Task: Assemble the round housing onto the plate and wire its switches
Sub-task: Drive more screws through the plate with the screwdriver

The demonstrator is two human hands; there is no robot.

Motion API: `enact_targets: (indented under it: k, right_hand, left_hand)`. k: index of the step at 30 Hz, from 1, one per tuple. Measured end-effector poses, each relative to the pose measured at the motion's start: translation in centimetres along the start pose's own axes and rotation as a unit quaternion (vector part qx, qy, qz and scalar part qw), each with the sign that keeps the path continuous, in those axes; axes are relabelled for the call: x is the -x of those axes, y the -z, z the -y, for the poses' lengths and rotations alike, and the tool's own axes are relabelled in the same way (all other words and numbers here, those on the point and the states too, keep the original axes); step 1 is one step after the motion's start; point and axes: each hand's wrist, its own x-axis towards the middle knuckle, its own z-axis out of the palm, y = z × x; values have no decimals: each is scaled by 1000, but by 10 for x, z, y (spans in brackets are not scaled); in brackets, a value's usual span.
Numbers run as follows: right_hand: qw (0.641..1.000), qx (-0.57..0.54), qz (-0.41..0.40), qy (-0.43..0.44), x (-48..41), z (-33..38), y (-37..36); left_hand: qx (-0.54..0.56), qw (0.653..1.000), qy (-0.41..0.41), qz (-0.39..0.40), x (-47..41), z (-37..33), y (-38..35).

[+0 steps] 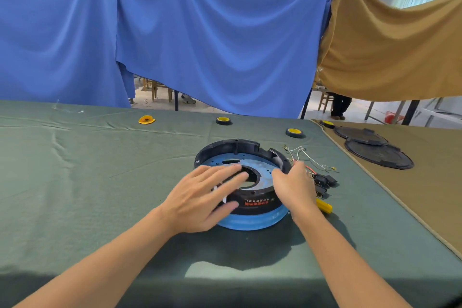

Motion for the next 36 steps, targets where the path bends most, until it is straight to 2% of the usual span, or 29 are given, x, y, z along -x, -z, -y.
enact_targets:
  k: [3,5,8,11,13,15,18,25,31,36]
  right_hand:
    - [992,64,-47,97,2,3,-5]
    - [985,77,-58,145,0,6,-5]
    - [982,76,-44,168,-12,11,-4]
    - [985,72,-9,157,-27,15,-5]
    - [990,42,12,136,-34,13,-8]
    - [992,14,18,122,-38,9,-12]
    - [994,-9,11,110,-40,7,-14]
    - [994,-81,0,71,-41,6,-8]
    - [994,-70,-1,78,-54,6,-4]
    - [994,-73,-14,77,-56,2,-6]
  left_hand:
    - [-7,987,152,-53,11,12,3]
    - [5,955,289,-68,17,22,2]
    - [77,882,464,-13,22,35,-6]
    - [149,820,550,62,22,48,-16]
    - [159,816,545,104,22,49,-20]
    - [153,836,512,123,23,48,-22]
    - [125,854,488,129,26,50,-23]
    - [119,865,472,124,32,56,-25]
    - [153,856,468,159,35,61,-14]
    - [213,849,427,226,36,68,-1]
